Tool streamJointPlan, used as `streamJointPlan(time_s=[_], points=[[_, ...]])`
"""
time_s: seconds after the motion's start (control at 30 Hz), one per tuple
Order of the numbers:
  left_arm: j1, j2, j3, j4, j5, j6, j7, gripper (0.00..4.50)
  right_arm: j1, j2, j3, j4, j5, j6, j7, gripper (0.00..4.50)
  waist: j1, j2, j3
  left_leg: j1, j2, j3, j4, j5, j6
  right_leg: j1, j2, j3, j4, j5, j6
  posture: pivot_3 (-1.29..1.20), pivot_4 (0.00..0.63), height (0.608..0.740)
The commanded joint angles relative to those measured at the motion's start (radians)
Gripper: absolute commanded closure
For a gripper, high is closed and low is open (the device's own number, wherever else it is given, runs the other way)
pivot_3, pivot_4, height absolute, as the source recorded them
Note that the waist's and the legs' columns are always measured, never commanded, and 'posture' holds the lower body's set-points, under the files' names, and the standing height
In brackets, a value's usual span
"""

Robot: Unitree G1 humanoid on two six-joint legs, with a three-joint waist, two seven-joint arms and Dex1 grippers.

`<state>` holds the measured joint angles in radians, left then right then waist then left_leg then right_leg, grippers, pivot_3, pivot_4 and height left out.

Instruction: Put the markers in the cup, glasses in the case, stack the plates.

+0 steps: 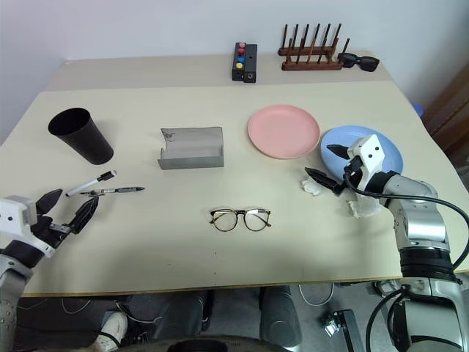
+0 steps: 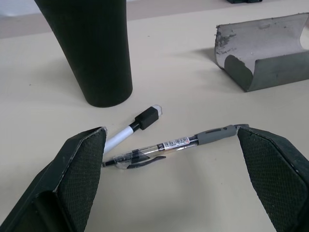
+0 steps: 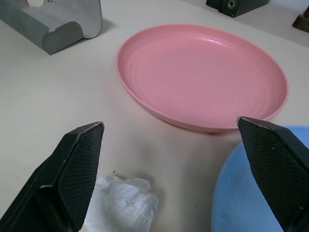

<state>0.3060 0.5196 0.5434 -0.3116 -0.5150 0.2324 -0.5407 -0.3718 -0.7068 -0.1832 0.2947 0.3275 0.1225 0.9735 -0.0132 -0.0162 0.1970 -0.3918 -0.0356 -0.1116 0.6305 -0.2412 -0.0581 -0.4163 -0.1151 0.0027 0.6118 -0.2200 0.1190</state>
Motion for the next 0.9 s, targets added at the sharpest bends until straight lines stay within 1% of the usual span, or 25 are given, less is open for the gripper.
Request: streamJointPlan(time_s=[0.03, 0.37, 0.57, 0.73, 0.87, 0.9], points=[[0.004, -0.005, 0.027, -0.025, -0.011, -0.013, 0.003, 0.08, -0.03, -0.008, -0.008, -0.009, 0.0, -0.023, 0.005, 0.0, 0.0, 0.0, 0.0, 0.0, 0.0, 0.0, 0.0, 0.0, 0.0, 0.0, 0.0, 0.0, 0.0, 0.0, 0.0, 0.0, 0.15, 0.734], [-0.036, 0.001, 0.016, -0.001, -0.001, -0.013, 0.0, 0.08, -0.065, 0.013, 0.017, -0.016, -0.004, -0.02, -0.003, 0.0, 0.001, 0.0, 0.0, 0.0, 0.0, 0.0, 0.0, 0.0, 0.0, 0.0, 0.0, 0.0, 0.0, 0.0, 0.0, 0.0, 0.15, 0.734], [-0.058, 0.011, 0.003, 0.017, 0.009, -0.011, -0.016, 0.08, -0.065, 0.048, 0.029, -0.036, 0.002, -0.032, -0.014, 0.0, -0.001, 0.0, 0.0, 0.0, 0.0, 0.0, 0.0, 0.0, 0.0, 0.0, 0.0, 0.0, 0.0, 0.0, 0.0, 0.0, 0.15, 0.734], [-0.111, 0.053, -0.027, 0.077, 0.014, 0.001, -0.061, 0.08, -0.006, 0.089, 0.033, -0.118, 0.014, -0.039, -0.029, 0.0, 0.001, 0.0, 0.0, 0.0, 0.0, 0.0, 0.0, 0.0, 0.0, 0.0, 0.0, 0.0, 0.001, 0.0, 0.0, 0.0, 0.15, 0.734], [-0.138, 0.098, -0.057, 0.102, 0.019, 0.024, -0.11, 0.03, 0.053, 0.124, 0.049, -0.244, 0.032, -0.003, -0.055, 0.0, 0.0, 0.0, 0.0, 0.0, 0.0, 0.0, 0.0, 0.0, 0.0, 0.0, 0.0, 0.0, 0.001, 0.0, 0.0, 0.0, 0.15, 0.734], [-0.151, 0.122, -0.071, 0.114, 0.031, 0.029, -0.125, 0.03, 0.065, 0.133, 0.055, -0.275, 0.038, 0.008, -0.062, 0.0, 0.0, 0.0, 0.0, 0.0, 0.0, 0.0, 0.0, 0.0, 0.0, 0.0, 0.0, 0.0, 0.001, 0.0, 0.0, 0.0, 0.15, 0.734]])
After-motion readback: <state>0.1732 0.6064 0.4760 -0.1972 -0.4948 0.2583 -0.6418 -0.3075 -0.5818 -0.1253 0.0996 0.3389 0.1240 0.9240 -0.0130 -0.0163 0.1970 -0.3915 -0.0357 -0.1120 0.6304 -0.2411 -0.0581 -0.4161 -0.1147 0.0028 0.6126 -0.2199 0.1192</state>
